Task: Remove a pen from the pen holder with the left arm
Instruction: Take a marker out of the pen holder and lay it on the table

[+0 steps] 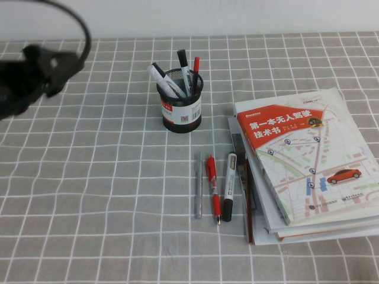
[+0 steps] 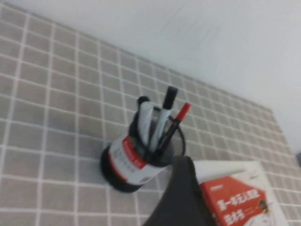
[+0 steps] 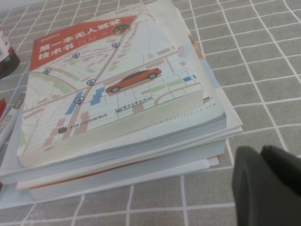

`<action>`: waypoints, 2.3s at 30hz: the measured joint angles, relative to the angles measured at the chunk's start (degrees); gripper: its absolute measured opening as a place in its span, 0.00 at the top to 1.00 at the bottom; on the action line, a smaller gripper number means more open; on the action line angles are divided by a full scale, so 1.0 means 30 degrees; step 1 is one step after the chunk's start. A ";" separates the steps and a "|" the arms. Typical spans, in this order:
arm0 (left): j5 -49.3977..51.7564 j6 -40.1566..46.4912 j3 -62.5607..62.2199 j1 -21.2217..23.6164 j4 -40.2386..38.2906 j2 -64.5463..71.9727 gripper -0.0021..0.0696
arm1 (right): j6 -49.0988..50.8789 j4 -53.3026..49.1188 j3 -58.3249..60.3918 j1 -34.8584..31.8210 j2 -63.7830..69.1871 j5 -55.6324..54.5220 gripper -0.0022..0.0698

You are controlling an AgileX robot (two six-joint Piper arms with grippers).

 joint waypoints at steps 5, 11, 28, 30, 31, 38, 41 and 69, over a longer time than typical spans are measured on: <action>0.0348 0.6378 -0.0780 -0.0043 -0.7560 0.3438 0.30 | 0.0000 0.0000 0.0000 0.0000 0.0000 0.0000 0.99; -0.0808 1.0811 -0.1473 -0.1992 -0.9228 0.5942 0.36 | 0.0000 0.0000 0.0000 0.0000 0.0000 0.0000 0.99; -0.2613 1.2006 -0.7035 -0.4110 -0.9519 1.2731 0.38 | 0.0000 0.0000 0.0000 0.0000 0.0000 0.0000 0.99; -0.2613 1.1974 -0.7593 -0.4110 -0.9553 1.3243 0.38 | 0.0000 0.0000 0.0000 0.0000 0.0000 0.0000 0.99; -0.2725 1.1974 -0.7818 -0.4110 -0.9553 1.3494 0.38 | 0.0000 0.0000 0.0000 0.0000 0.0000 0.0000 0.99; -0.3087 1.1734 -0.8499 -0.4110 -0.9637 1.4693 0.39 | 0.0000 0.0000 0.0000 0.0000 0.0000 0.0000 0.99; -0.3116 1.1691 -0.8499 -0.4110 -0.9637 1.4792 0.46 | 0.0000 0.0000 0.0000 0.0000 0.0000 0.0000 0.99; -0.2801 1.2021 -0.8692 -0.4110 -0.9674 1.5047 0.73 | 0.0000 0.0000 0.0000 0.0000 0.0000 0.0000 0.99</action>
